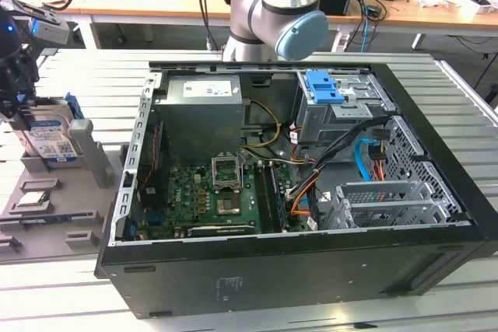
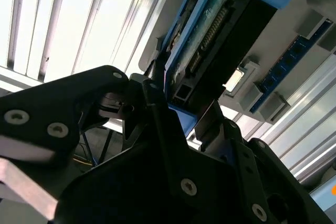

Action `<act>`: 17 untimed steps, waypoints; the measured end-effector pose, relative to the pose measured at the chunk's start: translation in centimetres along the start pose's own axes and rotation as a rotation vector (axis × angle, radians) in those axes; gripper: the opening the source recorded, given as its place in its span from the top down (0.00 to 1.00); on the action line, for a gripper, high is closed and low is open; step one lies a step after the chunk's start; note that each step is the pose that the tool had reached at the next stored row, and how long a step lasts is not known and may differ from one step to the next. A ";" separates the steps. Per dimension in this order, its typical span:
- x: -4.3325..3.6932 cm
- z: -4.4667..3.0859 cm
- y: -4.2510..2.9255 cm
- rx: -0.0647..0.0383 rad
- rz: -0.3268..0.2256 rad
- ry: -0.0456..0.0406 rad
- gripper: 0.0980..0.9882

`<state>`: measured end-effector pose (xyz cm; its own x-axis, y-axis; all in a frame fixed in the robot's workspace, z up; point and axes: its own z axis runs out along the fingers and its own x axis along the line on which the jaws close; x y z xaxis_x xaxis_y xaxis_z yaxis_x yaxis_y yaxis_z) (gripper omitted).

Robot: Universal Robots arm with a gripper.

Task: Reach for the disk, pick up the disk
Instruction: 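Pick up the disk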

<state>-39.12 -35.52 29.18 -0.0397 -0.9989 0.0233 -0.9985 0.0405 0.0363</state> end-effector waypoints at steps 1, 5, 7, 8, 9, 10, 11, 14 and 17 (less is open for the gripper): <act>0.00 0.00 0.00 0.000 0.000 0.0000 0.57; 0.00 0.00 0.00 0.000 0.000 0.0000 0.66; 0.00 0.00 0.00 0.000 0.000 0.0000 0.70; 0.00 0.00 0.00 0.000 0.000 0.0000 0.70; 0.00 0.00 0.00 0.000 -0.001 0.0000 0.70; 0.00 0.00 0.00 0.000 -0.001 0.0000 0.70; 0.00 0.01 0.00 0.000 -0.001 0.0000 0.70; 0.00 0.01 0.00 0.000 -0.001 0.0000 0.70; 0.00 0.01 0.00 0.000 -0.001 0.0000 0.70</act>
<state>-39.12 -35.52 29.18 -0.0383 -0.9990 0.0233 -0.9986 0.0392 0.0362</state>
